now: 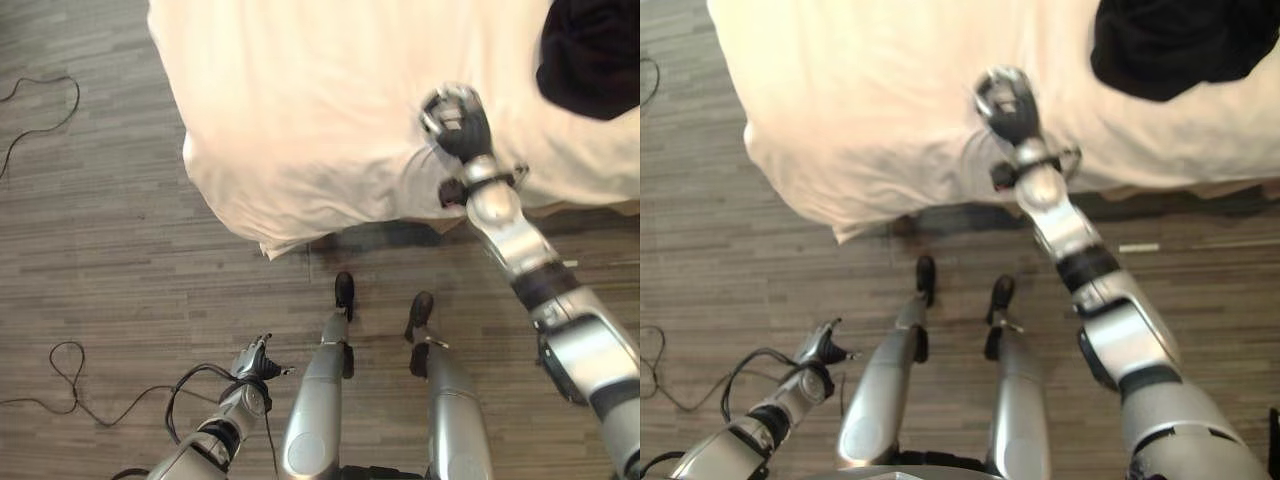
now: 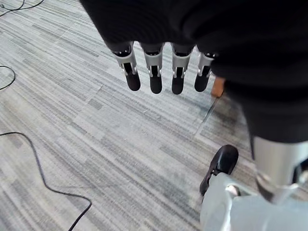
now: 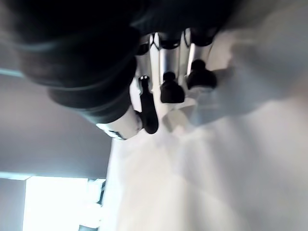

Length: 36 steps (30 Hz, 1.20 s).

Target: Tidy up the quilt and then pick up the clothes from the bed and put them into the laundry hamper.

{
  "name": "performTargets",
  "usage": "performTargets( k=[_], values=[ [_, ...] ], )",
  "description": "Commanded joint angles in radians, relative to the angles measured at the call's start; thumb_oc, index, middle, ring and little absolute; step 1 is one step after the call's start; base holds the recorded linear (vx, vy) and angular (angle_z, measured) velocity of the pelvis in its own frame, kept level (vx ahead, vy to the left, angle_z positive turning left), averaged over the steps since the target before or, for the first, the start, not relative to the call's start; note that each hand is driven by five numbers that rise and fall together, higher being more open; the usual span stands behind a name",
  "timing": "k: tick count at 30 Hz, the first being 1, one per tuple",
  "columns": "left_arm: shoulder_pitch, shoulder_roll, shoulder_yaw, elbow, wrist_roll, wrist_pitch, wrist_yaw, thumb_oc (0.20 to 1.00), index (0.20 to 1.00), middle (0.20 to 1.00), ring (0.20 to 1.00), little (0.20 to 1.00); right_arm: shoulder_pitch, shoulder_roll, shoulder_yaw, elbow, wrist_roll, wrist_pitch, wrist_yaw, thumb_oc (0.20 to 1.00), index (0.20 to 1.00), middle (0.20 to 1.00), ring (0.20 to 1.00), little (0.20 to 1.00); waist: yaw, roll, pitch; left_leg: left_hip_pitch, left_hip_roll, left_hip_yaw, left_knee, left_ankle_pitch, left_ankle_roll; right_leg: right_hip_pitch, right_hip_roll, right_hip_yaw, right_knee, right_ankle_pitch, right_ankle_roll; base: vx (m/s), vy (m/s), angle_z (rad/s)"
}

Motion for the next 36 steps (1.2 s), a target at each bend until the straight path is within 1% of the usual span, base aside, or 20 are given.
performTargets(
  k=[1, 5, 9, 11, 12, 13, 15, 17, 19, 21, 22, 23, 24, 25, 26, 27, 29, 32, 34, 36],
  values=[
    [0.044, 0.027, 0.074, 0.038, 0.057, 0.018, -0.012, 1.0, 1.0, 1.0, 1.0, 1.0, 0.435, -0.12, -0.168, 0.133, -0.021, 0.069, 0.001, 0.2, 0.2, 0.2, 0.2, 0.2, -0.086, -0.039, -0.064, 0.095, 0.014, 0.015, 0.074, -0.148, -0.035, 0.14, -0.037, 0.055, -0.171, 0.071, 0.124, 0.11, 0.052, -0.04],
    [0.086, 0.042, 0.104, 0.039, 0.078, 0.024, -0.041, 1.0, 1.0, 1.0, 1.0, 1.0, 0.681, -0.069, -0.309, 0.216, -0.005, 0.084, 0.024, 0.2, 0.2, 0.2, 0.2, 0.2, -0.141, -0.063, -0.143, 0.247, 0.014, 0.053, -0.004, -0.159, -0.028, 0.257, -0.028, 0.078, -0.219, 0.079, 0.142, 0.28, 0.093, -0.19],
    [0.1, 0.044, 0.126, 0.046, 0.061, 0.028, -0.05, 1.0, 1.0, 1.0, 1.0, 1.0, 0.742, -0.012, -0.317, 0.314, -0.005, 0.103, 0.05, 0.2, 0.2, 0.2, 0.2, 0.2, -0.17, -0.068, -0.188, 0.355, 0.018, 0.115, -0.063, -0.16, -0.024, 0.293, -0.014, 0.083, -0.212, 0.108, 0.163, 0.17, 0.053, -0.58],
    [0.096, 0.053, 0.135, 0.049, 0.046, 0.029, -0.048, 1.0, 1.0, 1.0, 1.0, 1.0, 0.744, 0.028, -0.28, 0.374, -0.014, 0.118, 0.076, 0.2, 0.2, 0.2, 0.2, 0.2, -0.162, -0.073, -0.195, 0.422, 0.046, 0.198, -0.076, -0.164, -0.032, 0.29, -0.048, -0.022, -0.151, 0.138, 0.178, 0.08, 0.0, -0.76],
    [0.096, 0.053, 0.135, 0.049, 0.046, 0.029, -0.048, 1.0, 1.0, 1.0, 1.0, 1.0, 0.744, 0.028, -0.279, 0.374, -0.014, 0.118, 0.076, 0.278, 0.278, 0.278, 0.278, 0.278, -0.162, -0.073, -0.195, 0.421, 0.046, 0.198, -0.076, -0.164, -0.032, 0.29, -0.048, -0.022, -0.151, 0.138, 0.178, 0.14, 0.028, -1.69],
    [0.101, 0.053, 0.138, 0.057, 0.042, 0.031, -0.053, 1.0, 1.0, 1.0, 1.0, 1.0, 0.733, 0.056, -0.239, 0.445, -0.04, 0.137, 0.093, 1.0, 1.0, 1.0, 1.0, 1.0, -0.149, -0.07, -0.219, 0.463, 0.074, 0.274, -0.077, -0.163, -0.041, 0.318, -0.083, -0.182, -0.122, 0.118, 0.17, 0.2, 0.021, -1.62],
    [0.105, 0.047, 0.138, 0.066, 0.039, 0.03, -0.066, 1.0, 1.0, 1.0, 1.0, 1.0, 0.726, 0.091, -0.204, 0.496, -0.073, 0.151, 0.103, 1.0, 1.0, 1.0, 1.0, 1.0, -0.147, -0.077, -0.249, 0.51, 0.098, 0.35, -0.064, -0.175, -0.042, 0.325, -0.084, -0.263, -0.11, 0.103, 0.149, 0.3, -0.036, -1.22],
    [0.112, 0.036, 0.125, 0.08, 0.07, 0.024, -0.076, 1.0, 1.0, 1.0, 1.0, 1.0, 0.741, 0.105, -0.188, 0.554, -0.093, 0.161, 0.117, 1.0, 1.0, 1.0, 1.0, 1.0, -0.147, -0.072, -0.283, 0.556, 0.093, 0.364, -0.025, -0.241, -0.046, 0.372, -0.059, -0.245, -0.173, 0.063, 0.147, 0.33, -0.12, -1.65],
    [0.112, 0.019, 0.109, 0.081, 0.076, 0.014, -0.079, 1.0, 1.0, 1.0, 1.0, 1.0, 0.755, 0.123, -0.179, 0.583, -0.088, 0.159, 0.123, 1.0, 1.0, 1.0, 1.0, 1.0, -0.165, -0.067, -0.303, 0.542, 0.132, 0.372, 0.139, -0.201, -0.075, 0.414, 0.004, -0.179, -0.247, 0.046, 0.116, 0.27, -0.243, -0.64],
    [0.115, 0.005, 0.11, 0.069, 0.05, 0.009, -0.073, 1.0, 1.0, 1.0, 1.0, 1.0, 0.75, 0.13, -0.152, 0.617, -0.1, 0.168, 0.116, 1.0, 1.0, 1.0, 1.0, 1.0, -0.139, -0.093, -0.283, 0.419, 0.19, 0.274, 0.43, -0.101, -0.084, 0.45, 0.045, -0.131, -0.305, 0.063, 0.06, 0.18, -0.284, -1.17],
    [0.118, -0.003, 0.114, 0.069, 0.035, 0.006, -0.073, 1.0, 1.0, 1.0, 1.0, 1.0, 0.74, 0.129, -0.129, 0.625, -0.118, 0.172, 0.118, 1.0, 1.0, 1.0, 1.0, 1.0, -0.115, -0.113, -0.274, 0.357, 0.135, 0.18, 0.52, -0.102, -0.063, 0.469, 0.051, -0.086, -0.323, 0.056, 0.043, 0.4, -0.108, -2.15],
    [0.132, -0.017, 0.125, 0.069, 0.004, -0.009, -0.065, 1.0, 1.0, 1.0, 1.0, 1.0, 0.723, 0.137, -0.094, 0.641, -0.147, 0.177, 0.13, 1.0, 1.0, 1.0, 1.0, 1.0, -0.068, -0.127, -0.27, 0.234, -0.05, -0.022, 0.57, -0.183, -0.011, 0.493, 0.07, 0.042, -0.334, 0.05, 0.038, 0.31, -0.008, -1.8],
    [0.132, -0.017, 0.125, 0.069, 0.004, -0.009, -0.065, 1.0, 1.0, 1.0, 1.0, 1.0, 0.723, 0.137, -0.094, 0.642, -0.147, 0.177, 0.13, 1.0, 1.0, 1.0, 1.0, 1.0, -0.069, -0.129, -0.272, 0.232, -0.052, -0.021, 0.566, -0.179, -0.01, 0.489, 0.067, 0.043, -0.334, 0.052, 0.039, 0.39, 0.063, -2.32],
    [0.143, -0.029, 0.136, 0.082, -0.007, -0.015, -0.061, 1.0, 1.0, 1.0, 1.0, 1.0, 0.716, 0.143, -0.074, 0.65, -0.166, 0.18, 0.135, 1.0, 1.0, 1.0, 1.0, 1.0, -0.044, -0.126, -0.267, 0.199, -0.11, -0.086, 0.555, -0.216, 0.002, 0.51, 0.082, 0.109, -0.341, 0.042, 0.049, 0.54, 0.18, -2.62],
    [0.159, -0.052, 0.165, 0.114, -0.039, -0.024, -0.061, 1.0, 1.0, 1.0, 1.0, 1.0, 0.688, 0.145, -0.042, 0.67, -0.195, 0.182, 0.141, 1.0, 1.0, 1.0, 1.0, 1.0, -0.002, -0.112, -0.268, 0.164, -0.081, -0.144, 0.36, -0.226, 0.001, 0.559, 0.095, 0.244, -0.384, 0.025, 0.08, 0.54, 0.175, -2.91],
    [0.159, -0.052, 0.165, 0.114, -0.039, -0.024, -0.061, 1.0, 1.0, 1.0, 1.0, 1.0, 0.688, 0.145, -0.042, 0.67, -0.195, 0.182, 0.141, 1.0, 1.0, 1.0, 1.0, 1.0, -0.001, -0.115, -0.268, 0.167, -0.082, -0.142, 0.35, -0.218, 0.0, 0.557, 0.093, 0.246, -0.385, 0.027, 0.079, 0.63, 0.225, -3.36],
    [0.164, -0.058, 0.178, 0.131, -0.059, -0.031, -0.072, 1.0, 1.0, 1.0, 1.0, 1.0, 0.691, 0.146, -0.017, 0.673, -0.233, 0.178, 0.145, 1.0, 1.0, 1.0, 1.0, 1.0, 0.042, -0.08, -0.279, 0.166, -0.084, -0.254, 0.11, -0.089, -0.018, 0.616, 0.132, 0.352, -0.395, -0.004, 0.07, 0.55, 0.203, -2.83],
    [0.18, -0.053, 0.173, 0.156, -0.003, -0.013, -0.087, 1.0, 1.0, 1.0, 1.0, 1.0, 0.749, 0.159, -0.025, 0.659, -0.266, 0.178, 0.169, 1.0, 1.0, 1.0, 1.0, 1.0, 0.028, -0.099, -0.324, 0.254, -0.103, -0.228, 0.05, -0.1, 0.024, 0.639, 0.144, 0.413, -0.203, -0.058, 0.082, 0.69, 0.306, -1.7],
    [0.165, -0.052, 0.163, 0.143, 0.012, -0.006, -0.08, 1.0, 1.0, 1.0, 1.0, 1.0, 0.742, 0.157, -0.034, 0.647, -0.275, 0.187, 0.175, 1.0, 1.0, 1.0, 1.0, 1.0, -0.007, -0.094, -0.291, 0.32, -0.087, -0.183, 0.04, -0.125, 0.029, 0.505, 0.11, 0.355, 0.069, 0.086, 0.155, 0.25, 0.109, -1.19],
    [0.138, -0.039, 0.138, 0.115, 0.012, -0.007, -0.075, 1.0, 1.0, 1.0, 1.0, 1.0, 0.742, 0.163, -0.033, 0.619, -0.265, 0.179, 0.165, 1.0, 1.0, 1.0, 1.0, 1.0, -0.043, -0.06, -0.279, 0.391, -0.057, -0.187, 0.002, -0.126, 0.038, 0.38, 0.153, 0.31, 0.201, 0.119, 0.151, 0.37, 0.199, -1.09]
  ],
)
